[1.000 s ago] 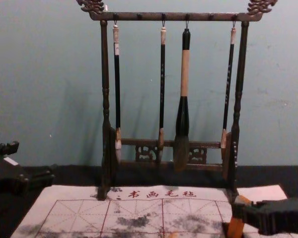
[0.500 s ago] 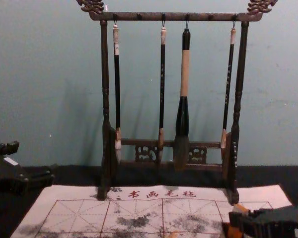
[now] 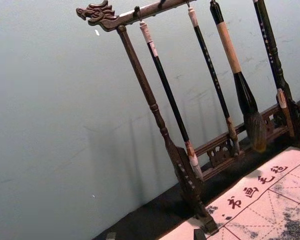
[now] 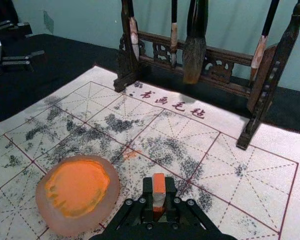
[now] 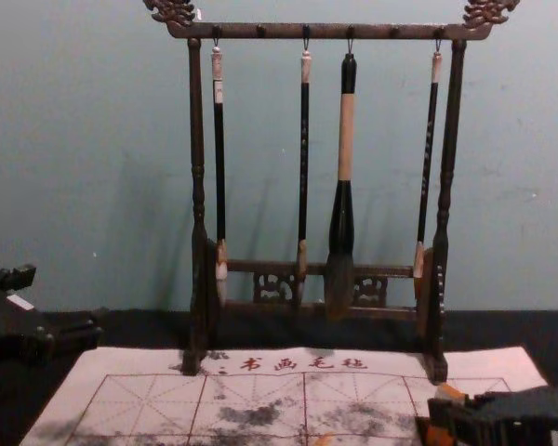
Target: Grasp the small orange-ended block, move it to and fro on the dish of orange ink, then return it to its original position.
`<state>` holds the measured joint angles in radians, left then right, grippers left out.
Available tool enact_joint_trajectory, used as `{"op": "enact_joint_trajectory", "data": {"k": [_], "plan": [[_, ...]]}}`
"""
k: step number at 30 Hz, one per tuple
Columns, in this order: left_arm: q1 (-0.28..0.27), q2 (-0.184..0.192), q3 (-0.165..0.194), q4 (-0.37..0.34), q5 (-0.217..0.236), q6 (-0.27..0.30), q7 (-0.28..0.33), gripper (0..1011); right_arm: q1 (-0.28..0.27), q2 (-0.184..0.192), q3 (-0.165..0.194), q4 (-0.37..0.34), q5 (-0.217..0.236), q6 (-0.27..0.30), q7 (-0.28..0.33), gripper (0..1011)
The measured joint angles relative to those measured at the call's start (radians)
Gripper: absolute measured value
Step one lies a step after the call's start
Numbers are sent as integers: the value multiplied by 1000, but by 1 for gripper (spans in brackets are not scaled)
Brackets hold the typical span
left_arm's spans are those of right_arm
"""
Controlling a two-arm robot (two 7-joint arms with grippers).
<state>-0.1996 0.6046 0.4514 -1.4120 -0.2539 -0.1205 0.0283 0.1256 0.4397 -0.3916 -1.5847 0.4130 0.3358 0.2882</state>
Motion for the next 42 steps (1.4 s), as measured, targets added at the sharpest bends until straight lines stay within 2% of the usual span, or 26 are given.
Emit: {"op": "enact_joint_trajectory", "data": {"k": [4, 5, 6, 17, 18, 22, 24, 25, 26, 31, 33, 39, 42], "plan": [[0, 0, 0, 0, 0, 0, 0, 1001, 0, 0, 0, 0, 1, 0, 0, 138], [0, 0, 0, 0, 0, 0, 0, 1001, 0, 0, 1, -1, 1, 1, 0, 184], [0, 0, 0, 0, 0, 0, 0, 1001, 0, 0, 1, -1, 1, 1, 0, 184], [0, 0, 0, 0, 0, 0, 0, 1001, 0, 0, 1, -2, 4, 2, 0, 544], [0, 0, 0, 0, 0, 0, 0, 1001, 0, 0, 1, -2, 4, 2, 0, 607], [0, 0, 0, 0, 0, 0, 0, 1001, 0, 0, 1, -2, 4, 2, 0, 681], [0, 0, 0, 0, 0, 0, 0, 1002, 0, 0, 1, -2, 4, 2, 0, 787], [0, 0, 0, 0, 0, 0, 0, 1001, 0, 0, 1, -2, 4, 2, 0, 787], [0, 0, 0, 0, 0, 0, 0, 1001, 0, 0, 1, -2, 5, 2, 0, 842], [0, 0, 0, 0, 0, 0, 0, 1001, 0, 0, 1, -2, 5, 2, 0, 972], [0, 0, 0, 0, 0, 0, 0, 1001, 0, 0, 1, -2, 5, 2, 0, 1003], [0, 0, 0, 0, 0, 0, 0, 1001, 0, 0, 1, -2, 5, 2, 0, 1002], [0, 0, 0, 0, 0, 0, 0, 1001, -12, -7, 18, -13, 8, -39, 0, 1002]]}}
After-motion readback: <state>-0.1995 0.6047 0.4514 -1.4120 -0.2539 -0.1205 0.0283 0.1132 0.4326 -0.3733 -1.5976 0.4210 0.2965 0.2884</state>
